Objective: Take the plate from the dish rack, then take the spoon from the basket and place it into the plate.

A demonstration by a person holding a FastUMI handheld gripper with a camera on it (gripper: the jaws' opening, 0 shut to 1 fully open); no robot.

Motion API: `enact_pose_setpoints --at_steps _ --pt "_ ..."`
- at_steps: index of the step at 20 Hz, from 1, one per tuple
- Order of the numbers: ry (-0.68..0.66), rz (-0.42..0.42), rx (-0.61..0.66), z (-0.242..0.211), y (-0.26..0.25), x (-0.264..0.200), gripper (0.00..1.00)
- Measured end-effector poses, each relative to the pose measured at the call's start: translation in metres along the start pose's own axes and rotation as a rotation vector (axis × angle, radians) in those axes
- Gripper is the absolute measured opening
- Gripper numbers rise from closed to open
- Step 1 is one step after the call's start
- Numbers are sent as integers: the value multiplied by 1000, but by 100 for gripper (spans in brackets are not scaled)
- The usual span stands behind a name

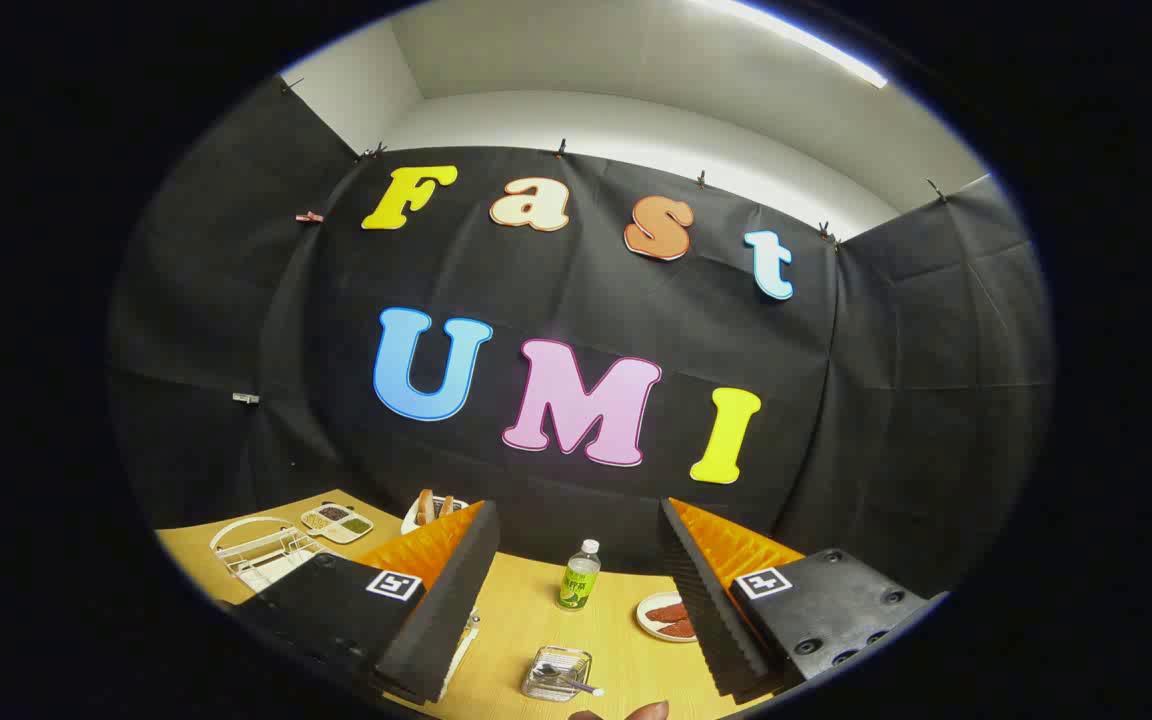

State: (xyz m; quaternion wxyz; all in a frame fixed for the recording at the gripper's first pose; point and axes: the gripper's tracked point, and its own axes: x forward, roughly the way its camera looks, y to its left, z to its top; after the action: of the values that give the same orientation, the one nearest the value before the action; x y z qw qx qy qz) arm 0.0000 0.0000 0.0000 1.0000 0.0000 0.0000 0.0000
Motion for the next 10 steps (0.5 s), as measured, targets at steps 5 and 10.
enact_pose_setpoints --at_steps 5,10 --pt "6 -2 -4 -3 4 5 97" --pt "13 -18 6 -4 5 7 97"
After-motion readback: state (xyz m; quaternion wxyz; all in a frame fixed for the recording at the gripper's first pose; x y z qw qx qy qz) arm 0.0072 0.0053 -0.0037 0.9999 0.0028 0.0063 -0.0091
